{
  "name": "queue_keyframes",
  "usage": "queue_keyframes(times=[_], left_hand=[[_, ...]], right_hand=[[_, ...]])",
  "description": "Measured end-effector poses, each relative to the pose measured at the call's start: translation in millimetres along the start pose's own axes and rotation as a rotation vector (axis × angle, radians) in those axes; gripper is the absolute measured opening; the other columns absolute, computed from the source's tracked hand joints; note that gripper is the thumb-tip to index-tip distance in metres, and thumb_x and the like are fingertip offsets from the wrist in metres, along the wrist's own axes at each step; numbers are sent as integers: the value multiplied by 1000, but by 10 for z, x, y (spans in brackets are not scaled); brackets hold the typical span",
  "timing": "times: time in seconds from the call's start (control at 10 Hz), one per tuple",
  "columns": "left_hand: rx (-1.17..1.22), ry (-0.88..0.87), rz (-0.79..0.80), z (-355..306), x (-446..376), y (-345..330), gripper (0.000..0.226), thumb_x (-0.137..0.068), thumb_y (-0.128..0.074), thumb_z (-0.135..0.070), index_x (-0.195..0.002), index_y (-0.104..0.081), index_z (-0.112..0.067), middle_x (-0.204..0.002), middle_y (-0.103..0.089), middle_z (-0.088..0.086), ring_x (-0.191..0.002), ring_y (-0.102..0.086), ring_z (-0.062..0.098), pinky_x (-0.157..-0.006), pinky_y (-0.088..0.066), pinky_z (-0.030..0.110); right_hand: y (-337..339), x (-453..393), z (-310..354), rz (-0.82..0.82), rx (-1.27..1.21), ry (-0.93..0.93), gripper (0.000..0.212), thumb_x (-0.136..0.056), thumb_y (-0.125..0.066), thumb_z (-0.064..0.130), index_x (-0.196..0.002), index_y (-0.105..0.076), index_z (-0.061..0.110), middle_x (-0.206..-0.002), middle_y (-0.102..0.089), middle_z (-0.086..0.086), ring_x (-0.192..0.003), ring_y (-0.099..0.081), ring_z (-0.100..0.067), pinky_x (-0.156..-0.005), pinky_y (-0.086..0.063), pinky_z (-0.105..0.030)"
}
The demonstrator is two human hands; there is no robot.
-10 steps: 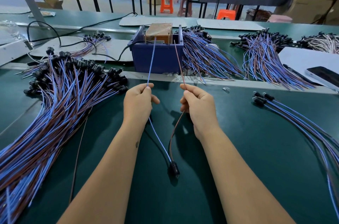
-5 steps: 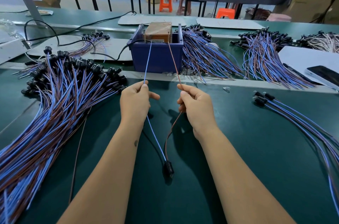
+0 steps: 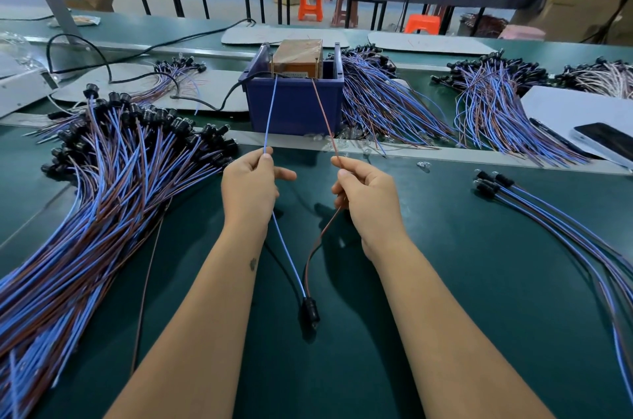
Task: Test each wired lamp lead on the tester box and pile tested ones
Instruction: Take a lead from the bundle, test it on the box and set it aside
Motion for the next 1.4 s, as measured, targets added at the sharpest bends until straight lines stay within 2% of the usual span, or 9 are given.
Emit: queue_keyframes(times=[0.2, 0.3, 0.4, 0.6, 1.0, 1.4], left_hand=[[36, 11, -28, 14, -22, 18, 22, -101, -44, -18, -97, -64, -27, -66, -73, -3, -36, -32, 6, -38, -31, 16], [50, 25, -46, 29, -34, 35, 21, -101, -45, -19, -109, -64, -23, -67, -73, -3, -37, -34, 5, -39, -33, 15], [64, 19, -60, 20, -24, 45, 23, -100, -44, -18, -111, -64, -23, -66, -73, -4, -38, -35, 5, -39, -33, 15], [88, 24, -93, -11, 11, 71, 22, -100, -44, -16, -100, -63, -28, -64, -72, -5, -38, -35, 5, -39, -32, 14], [86, 42, -113, -10, 23, 95, 25, -100, -43, -15, -111, -65, -21, -65, -73, -4, -37, -35, 5, -39, -33, 14], [92, 49, -109, -19, 27, 87, 23, -100, -43, -16, -108, -64, -21, -65, -73, -4, -38, -36, 5, -40, -34, 14]], right_hand=[[9, -9, -12, -5, 5, 0, 27, -98, -49, 7, -109, -68, 23, -57, -60, 12, -51, -53, -5, -55, -46, -15], [7, -9, -10, -2, 2, 4, 27, -98, -49, 7, -106, -67, 25, -56, -60, 12, -51, -53, -5, -55, -46, -15], [6, -8, -9, -5, -6, 3, 28, -97, -49, 6, -104, -68, 25, -56, -59, 13, -50, -53, -4, -54, -46, -15], [12, -4, 0, -7, -9, 4, 28, -96, -49, 6, -103, -68, 25, -55, -59, 13, -50, -53, -4, -54, -46, -15], [31, 8, 22, -18, 17, -24, 27, -98, -49, 7, -109, -68, 23, -55, -59, 13, -50, -54, -2, -54, -46, -13], [26, 19, 29, -22, 0, -27, 27, -98, -48, 7, -105, -68, 24, -55, -58, 13, -50, -53, -3, -54, -47, -15]])
Point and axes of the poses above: each hand's wrist, its own x-axis away from the middle knuckle, its own y-axis out of the back of the hand, z = x × y, the point moved 5 cm from there along -x, towards the middle knuckle
